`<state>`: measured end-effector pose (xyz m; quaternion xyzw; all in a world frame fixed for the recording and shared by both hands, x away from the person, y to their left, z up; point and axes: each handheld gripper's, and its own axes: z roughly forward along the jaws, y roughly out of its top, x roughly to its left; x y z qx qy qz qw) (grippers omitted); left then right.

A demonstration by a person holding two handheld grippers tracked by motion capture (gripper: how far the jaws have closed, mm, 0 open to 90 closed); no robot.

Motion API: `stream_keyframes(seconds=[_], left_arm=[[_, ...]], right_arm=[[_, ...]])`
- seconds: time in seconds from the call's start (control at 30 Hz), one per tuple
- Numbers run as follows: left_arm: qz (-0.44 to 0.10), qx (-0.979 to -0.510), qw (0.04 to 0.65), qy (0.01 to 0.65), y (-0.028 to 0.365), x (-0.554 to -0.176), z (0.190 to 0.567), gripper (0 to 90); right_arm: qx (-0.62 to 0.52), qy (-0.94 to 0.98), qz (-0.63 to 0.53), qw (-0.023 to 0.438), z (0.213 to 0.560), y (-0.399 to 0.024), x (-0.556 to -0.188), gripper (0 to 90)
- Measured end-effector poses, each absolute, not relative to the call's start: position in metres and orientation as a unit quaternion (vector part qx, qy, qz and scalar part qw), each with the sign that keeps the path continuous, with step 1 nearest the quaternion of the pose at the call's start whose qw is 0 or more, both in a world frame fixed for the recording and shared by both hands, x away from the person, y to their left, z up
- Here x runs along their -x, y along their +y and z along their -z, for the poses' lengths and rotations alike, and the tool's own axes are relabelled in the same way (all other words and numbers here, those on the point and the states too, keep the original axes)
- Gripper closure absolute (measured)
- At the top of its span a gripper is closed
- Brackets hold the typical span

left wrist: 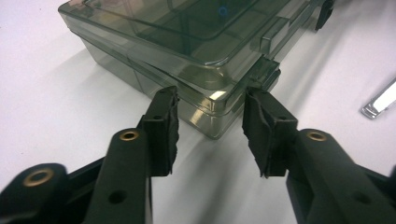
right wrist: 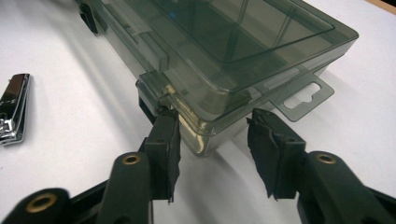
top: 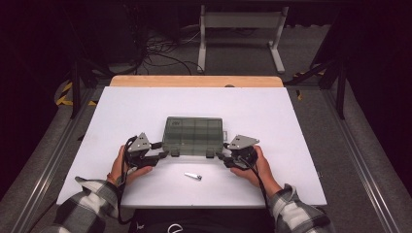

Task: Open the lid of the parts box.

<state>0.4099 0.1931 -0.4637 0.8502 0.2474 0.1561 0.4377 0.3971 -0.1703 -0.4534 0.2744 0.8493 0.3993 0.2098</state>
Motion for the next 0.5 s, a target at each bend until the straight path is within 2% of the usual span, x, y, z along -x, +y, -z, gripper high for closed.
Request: stream_keyframes(seconds=[0.5], left_arm=[[-0.170,-0.856,0.434,0.224,0.198,-0.399,0.455,75.4]], right_arm=[[-0.262,0.852,-0.400,0.216,0.448,-0.173,-0.388,67.6]])
